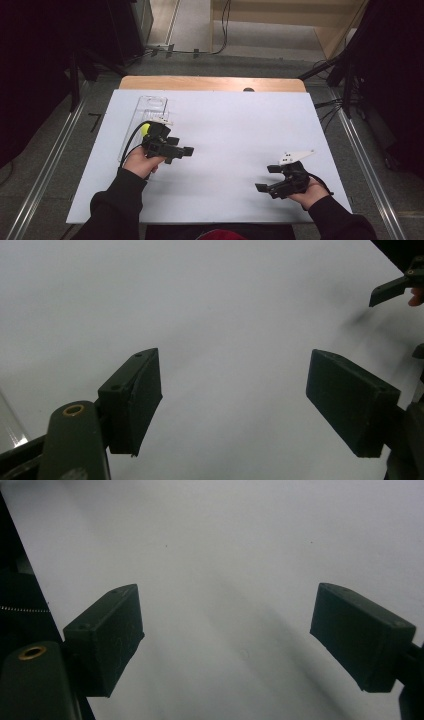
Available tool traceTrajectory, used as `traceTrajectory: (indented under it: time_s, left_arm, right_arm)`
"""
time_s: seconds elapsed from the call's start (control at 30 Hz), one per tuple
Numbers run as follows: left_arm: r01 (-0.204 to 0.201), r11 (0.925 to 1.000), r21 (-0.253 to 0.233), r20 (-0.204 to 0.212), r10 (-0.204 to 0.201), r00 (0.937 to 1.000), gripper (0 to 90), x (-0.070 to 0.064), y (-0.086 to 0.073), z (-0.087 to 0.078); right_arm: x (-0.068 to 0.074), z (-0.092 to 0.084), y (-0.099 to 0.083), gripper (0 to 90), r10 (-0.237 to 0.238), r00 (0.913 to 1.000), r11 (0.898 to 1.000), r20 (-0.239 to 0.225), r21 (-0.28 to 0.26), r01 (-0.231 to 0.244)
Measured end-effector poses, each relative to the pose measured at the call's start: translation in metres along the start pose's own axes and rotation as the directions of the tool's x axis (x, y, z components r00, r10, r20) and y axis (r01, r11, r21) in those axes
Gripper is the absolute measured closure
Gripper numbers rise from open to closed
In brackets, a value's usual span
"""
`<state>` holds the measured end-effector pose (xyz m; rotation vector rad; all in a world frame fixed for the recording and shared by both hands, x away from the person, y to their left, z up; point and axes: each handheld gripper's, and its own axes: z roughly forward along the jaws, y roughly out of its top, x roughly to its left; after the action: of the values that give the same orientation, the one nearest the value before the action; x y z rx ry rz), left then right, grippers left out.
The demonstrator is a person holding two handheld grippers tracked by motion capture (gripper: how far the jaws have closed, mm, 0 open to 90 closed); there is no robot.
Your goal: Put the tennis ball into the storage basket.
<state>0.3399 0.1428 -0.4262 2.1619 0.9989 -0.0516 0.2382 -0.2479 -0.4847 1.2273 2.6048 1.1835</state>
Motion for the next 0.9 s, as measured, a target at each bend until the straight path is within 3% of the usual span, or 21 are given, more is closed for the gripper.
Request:
traceTrajectory:
  time_s: [0.4,0.7,0.9]
  left_arm:
    - [-0.039,0.9992,-0.013,0.007,0.039,0.9992,22.7,-0.007,-0.015,0.002]
    - [-0.079,0.9968,0.01,0.017,0.079,0.9967,22.6,-0.013,-0.023,0.002]
    - [-0.086,0.9962,0.016,0.021,0.086,0.9961,22.6,-0.015,-0.03,0.002]
  right_arm:
    - [0.0,0.0,0.0,11.6,0.003,1.0,1.0,0.001,0.001,-0.003]
    - [0.0,0.0,0.0,11.6,0.002,1.0,1.0,0.001,0.0,-0.002]
    - [-0.001,0.0,0.0,11.6,0.003,1.0,1.0,0.004,0.001,-0.003]
